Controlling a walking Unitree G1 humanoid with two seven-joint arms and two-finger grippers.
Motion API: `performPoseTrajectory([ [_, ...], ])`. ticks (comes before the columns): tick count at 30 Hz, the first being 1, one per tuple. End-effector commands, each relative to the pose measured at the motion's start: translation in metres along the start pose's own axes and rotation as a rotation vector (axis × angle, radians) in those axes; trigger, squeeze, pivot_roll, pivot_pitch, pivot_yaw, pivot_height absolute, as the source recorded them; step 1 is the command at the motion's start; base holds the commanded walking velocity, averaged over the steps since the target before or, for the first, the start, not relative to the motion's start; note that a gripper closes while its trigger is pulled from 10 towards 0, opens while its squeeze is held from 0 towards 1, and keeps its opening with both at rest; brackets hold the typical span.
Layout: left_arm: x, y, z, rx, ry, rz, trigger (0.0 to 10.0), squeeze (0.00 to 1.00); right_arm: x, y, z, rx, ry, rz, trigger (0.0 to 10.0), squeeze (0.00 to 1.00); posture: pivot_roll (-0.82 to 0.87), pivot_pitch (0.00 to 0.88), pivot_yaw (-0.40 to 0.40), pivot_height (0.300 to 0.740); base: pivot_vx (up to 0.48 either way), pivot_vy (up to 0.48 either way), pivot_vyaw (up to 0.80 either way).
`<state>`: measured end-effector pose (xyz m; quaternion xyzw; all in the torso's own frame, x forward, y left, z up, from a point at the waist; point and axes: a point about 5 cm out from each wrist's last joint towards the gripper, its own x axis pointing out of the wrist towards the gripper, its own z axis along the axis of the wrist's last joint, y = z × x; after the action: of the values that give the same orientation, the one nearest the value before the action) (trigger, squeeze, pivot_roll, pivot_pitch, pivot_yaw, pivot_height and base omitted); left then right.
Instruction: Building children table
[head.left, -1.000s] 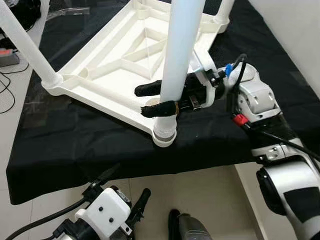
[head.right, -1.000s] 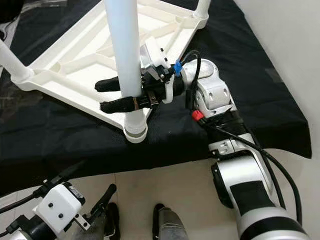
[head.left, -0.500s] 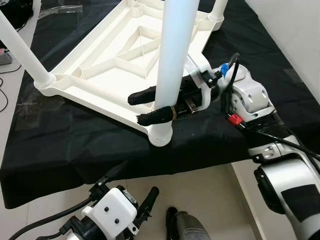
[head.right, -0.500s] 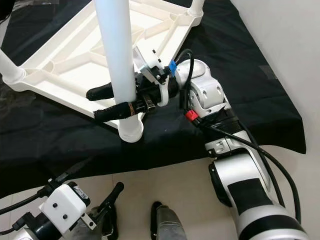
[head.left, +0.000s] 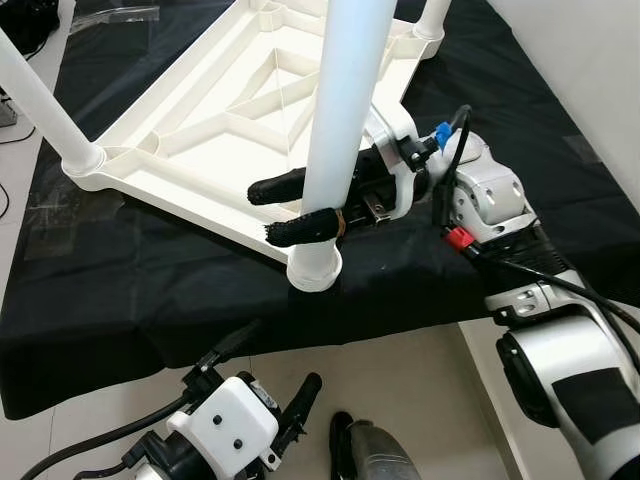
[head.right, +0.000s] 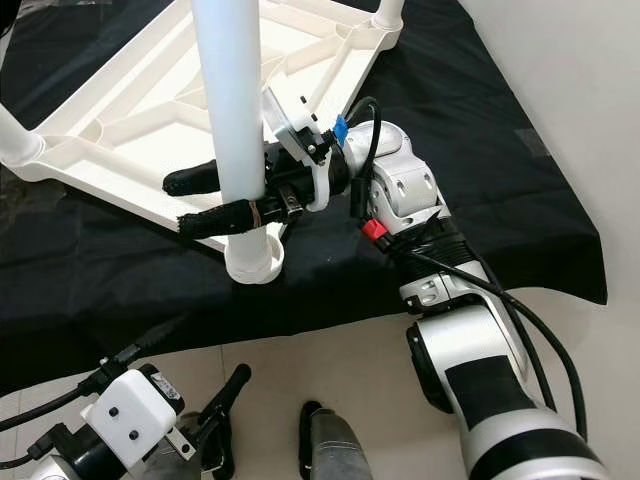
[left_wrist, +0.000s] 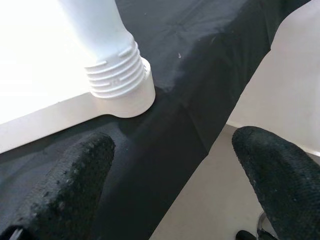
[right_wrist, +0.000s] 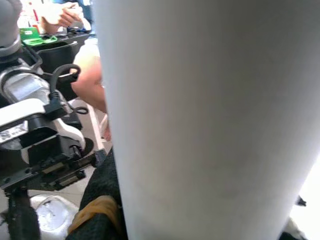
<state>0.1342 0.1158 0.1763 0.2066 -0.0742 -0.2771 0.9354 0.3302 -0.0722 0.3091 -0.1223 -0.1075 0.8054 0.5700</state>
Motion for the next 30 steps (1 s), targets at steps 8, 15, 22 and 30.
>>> performPoseTrajectory([
  [8,-0.0021,-0.0033,0.0003,-0.004,0.003,-0.009,10.0,0.0,-0.0052,0.0001,-0.0113,0.032,0.064,-0.009,10.0,0.0,0.01,0.35,-0.091,0.74,0.0,0.0,0.0],
  [15,-0.0021,-0.0038,0.001,-0.002,0.002,-0.011,10.0,0.0,-0.0081,0.0,-0.0112,0.035,0.071,-0.012,10.0,0.0,0.01,0.352,-0.089,0.74,0.0,0.0,0.0],
  [22,-0.0017,-0.0034,0.0008,0.001,0.002,-0.01,10.0,0.0,-0.0089,-0.0006,-0.0113,0.035,0.072,-0.015,10.0,0.0,0.01,0.351,-0.089,0.74,0.0,0.0,0.0],
  [30,-0.0012,-0.0033,0.0006,0.004,0.001,-0.01,10.0,0.0,-0.0038,0.0039,-0.0164,0.037,0.07,-0.006,10.0,0.0,0.0,0.353,-0.087,0.74,0.0,0.0,0.0],
])
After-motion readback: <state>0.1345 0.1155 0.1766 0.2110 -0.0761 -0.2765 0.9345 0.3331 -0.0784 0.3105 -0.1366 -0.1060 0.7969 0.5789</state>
